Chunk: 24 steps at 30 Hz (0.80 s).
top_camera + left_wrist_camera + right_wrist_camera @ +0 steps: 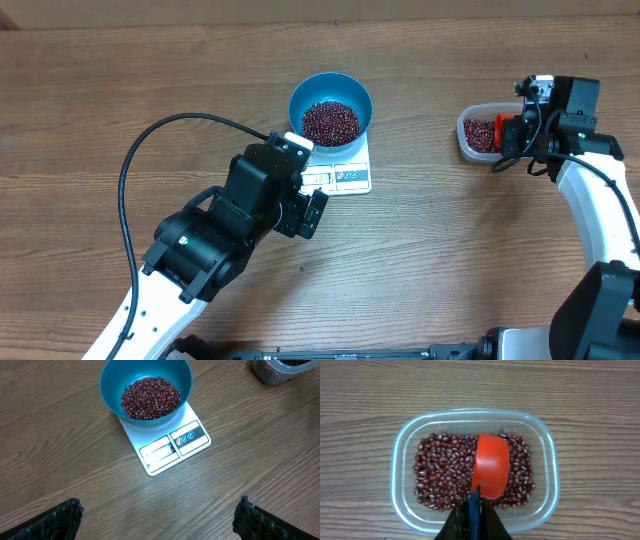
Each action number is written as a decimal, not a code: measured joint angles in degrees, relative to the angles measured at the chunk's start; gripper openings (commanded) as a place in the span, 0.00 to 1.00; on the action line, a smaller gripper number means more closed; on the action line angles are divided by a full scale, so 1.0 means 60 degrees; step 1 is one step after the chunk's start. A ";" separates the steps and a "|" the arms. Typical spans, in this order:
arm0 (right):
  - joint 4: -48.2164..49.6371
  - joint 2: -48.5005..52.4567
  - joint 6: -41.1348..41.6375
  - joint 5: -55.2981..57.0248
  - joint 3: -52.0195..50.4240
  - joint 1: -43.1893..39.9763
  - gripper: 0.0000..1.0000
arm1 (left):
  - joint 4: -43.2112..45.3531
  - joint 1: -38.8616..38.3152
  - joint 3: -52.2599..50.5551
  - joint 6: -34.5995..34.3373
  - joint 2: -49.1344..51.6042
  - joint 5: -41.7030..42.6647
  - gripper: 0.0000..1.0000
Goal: Scoop item into bowl and weigh 150g on scale
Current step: 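Lower the red scoop into the beans and scoop with the right gripper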
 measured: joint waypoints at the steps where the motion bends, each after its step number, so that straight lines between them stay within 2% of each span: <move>1: 0.0007 0.0000 -0.0044 0.0055 0.0000 0.0000 0.04 | 0.0000 0.0000 0.0000 0.0000 0.0000 0.0000 0.99; 8: 0.0029 0.0299 -0.0200 0.0142 0.0000 0.0000 0.04 | 0.0000 0.0000 0.0000 0.0000 0.0000 -0.0004 1.00; 24: -0.0018 0.0681 -0.0470 -0.1774 0.0000 -0.0007 0.04 | 0.0000 0.0000 0.0000 0.0000 0.0000 0.0000 0.99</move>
